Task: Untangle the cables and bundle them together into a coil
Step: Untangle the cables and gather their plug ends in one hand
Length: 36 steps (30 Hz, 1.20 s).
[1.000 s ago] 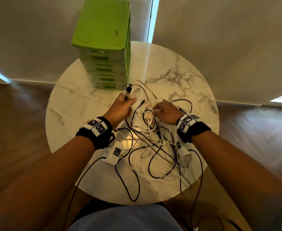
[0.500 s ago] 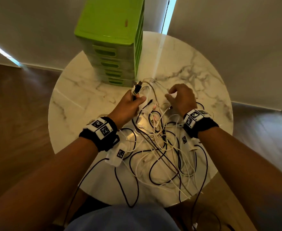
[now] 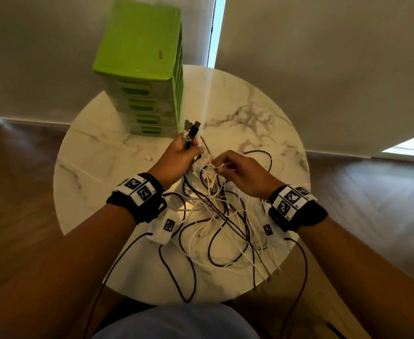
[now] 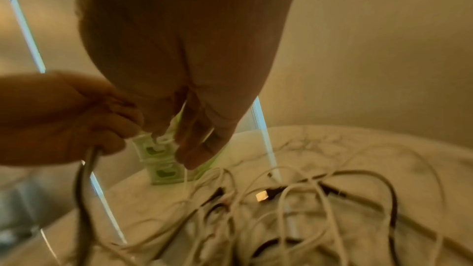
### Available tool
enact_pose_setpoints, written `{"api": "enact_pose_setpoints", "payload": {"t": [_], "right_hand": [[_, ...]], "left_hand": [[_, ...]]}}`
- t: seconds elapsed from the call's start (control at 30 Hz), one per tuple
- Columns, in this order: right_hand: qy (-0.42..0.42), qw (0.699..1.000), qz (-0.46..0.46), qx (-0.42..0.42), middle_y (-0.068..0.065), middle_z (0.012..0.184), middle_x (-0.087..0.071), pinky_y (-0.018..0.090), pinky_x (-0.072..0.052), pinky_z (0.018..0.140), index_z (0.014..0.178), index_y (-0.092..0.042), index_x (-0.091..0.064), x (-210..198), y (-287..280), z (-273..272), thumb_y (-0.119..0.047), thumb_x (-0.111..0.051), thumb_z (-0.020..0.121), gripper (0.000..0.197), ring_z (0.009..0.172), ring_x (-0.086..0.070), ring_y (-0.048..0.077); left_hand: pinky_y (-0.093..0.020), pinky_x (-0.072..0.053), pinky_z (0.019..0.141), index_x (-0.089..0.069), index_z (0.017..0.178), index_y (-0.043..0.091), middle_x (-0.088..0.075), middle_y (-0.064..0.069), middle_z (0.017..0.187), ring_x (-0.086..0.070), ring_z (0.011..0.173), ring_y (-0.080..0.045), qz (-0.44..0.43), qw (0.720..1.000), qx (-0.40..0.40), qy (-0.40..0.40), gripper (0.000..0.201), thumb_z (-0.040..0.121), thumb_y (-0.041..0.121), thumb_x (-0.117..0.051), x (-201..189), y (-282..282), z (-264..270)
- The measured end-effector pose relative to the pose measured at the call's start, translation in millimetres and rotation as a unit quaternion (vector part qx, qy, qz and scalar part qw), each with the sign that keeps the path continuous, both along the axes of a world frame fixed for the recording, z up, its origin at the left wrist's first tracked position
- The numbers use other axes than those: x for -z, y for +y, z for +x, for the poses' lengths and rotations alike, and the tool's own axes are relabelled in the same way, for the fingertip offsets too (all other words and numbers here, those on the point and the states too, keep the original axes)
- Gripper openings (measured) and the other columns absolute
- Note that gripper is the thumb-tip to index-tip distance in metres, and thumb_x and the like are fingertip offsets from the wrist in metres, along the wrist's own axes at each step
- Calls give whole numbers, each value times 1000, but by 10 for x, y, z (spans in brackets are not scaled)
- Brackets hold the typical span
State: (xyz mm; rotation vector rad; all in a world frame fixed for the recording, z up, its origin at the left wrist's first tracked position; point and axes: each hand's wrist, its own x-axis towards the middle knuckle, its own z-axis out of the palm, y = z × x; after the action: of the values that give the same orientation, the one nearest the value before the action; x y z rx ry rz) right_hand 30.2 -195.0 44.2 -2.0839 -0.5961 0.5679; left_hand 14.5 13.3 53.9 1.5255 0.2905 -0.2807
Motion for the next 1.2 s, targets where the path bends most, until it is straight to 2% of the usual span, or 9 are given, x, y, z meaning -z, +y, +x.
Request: {"api": "enact_pose_setpoints", "payload": {"t": [0.1, 0.27, 0.43, 0.57, 0.77, 0.87, 1.0, 1.1, 1.2], "right_hand": [[60, 991, 111, 54, 13, 103, -73, 31, -55, 86, 107, -12, -58, -99, 130, -241, -8, -55, 102, 8, 97, -71, 27], [29, 973, 175, 148, 6, 88, -74, 26, -54, 77, 117, -8, -56, -249, 235, -383, -12, -56, 102, 15, 82, -71, 20], [119, 932, 212, 270, 14, 100, -75, 39, -59, 87, 120, -6, -52, -259, 385, -550, -25, -64, 99, 32, 95, -73, 30], [53, 957, 159, 238, 5, 102, -73, 33, -55, 83, 107, -7, -64, -130, 509, -703, -26, -59, 102, 20, 96, -69, 17], [-24, 940, 183, 287, -4, 97, -71, 41, -50, 93, 104, -16, -60, -270, 530, -770, -24, -49, 106, 13, 94, -66, 10], [-50, 919, 216, 326, 7, 100, -73, 46, -51, 98, 105, -10, -55, -382, 478, -751, -26, -45, 107, 19, 103, -70, 20], [-63, 885, 251, 388, 3, 79, -58, 42, -58, 75, 109, -12, -46, -563, 361, -729, -28, -39, 109, 17, 87, -74, 26], [-105, 921, 169, 336, -8, 82, -61, 44, -58, 61, 111, -13, -52, -695, 266, -761, -29, -42, 108, 19, 60, -66, 20], [-147, 956, 66, 247, 7, 79, -62, 37, -47, 53, 106, -16, -59, -667, 309, -854, -31, -49, 106, 19, 55, -51, 13]], "left_hand": [[-24, -31, 51, -59, 114, 12, -45, 9, 66, -37, 52, -8, 39, 998, 50, 2, 18, 97, 9, -58, 49, 46, -156], [-25, -23, 51, -64, 109, 6, -35, 12, 57, -28, 52, -10, 10, 995, 98, 18, 24, 98, 28, -64, 112, 117, -440], [-24, -23, 49, -60, 103, 9, -28, 4, 62, -24, 53, -11, -14, 998, 64, -11, 23, 100, 32, -61, 54, 108, -592], [-23, -25, 49, -59, 99, 12, -32, 10, 56, -28, 48, -7, -18, 998, 58, -15, 16, 103, 28, -57, 31, 62, -653], [-23, -15, 51, -60, 118, 18, -31, 7, 63, -24, 50, -5, -219, 972, 49, 72, 23, 107, 20, -40, -67, 8, -730], [-22, -21, 49, -57, 125, 14, -36, 6, 64, -27, 50, -7, -279, 954, 56, 91, 27, 107, 23, -39, -160, -45, -727], [-22, -24, 48, -57, 117, 10, -34, 6, 63, -27, 50, -7, -315, 944, 42, 84, 25, 107, 24, -39, -279, -110, -692], [-23, -22, 51, -57, 101, 12, -32, 6, 65, -26, 53, -8, -314, 948, 18, 58, 18, 104, 18, -41, -265, -89, -675], [-23, -24, 53, -46, 87, 21, -32, 6, 70, -28, 57, -8, -314, 949, 10, 34, 12, 94, 11, -47, -277, -90, -696]]}}
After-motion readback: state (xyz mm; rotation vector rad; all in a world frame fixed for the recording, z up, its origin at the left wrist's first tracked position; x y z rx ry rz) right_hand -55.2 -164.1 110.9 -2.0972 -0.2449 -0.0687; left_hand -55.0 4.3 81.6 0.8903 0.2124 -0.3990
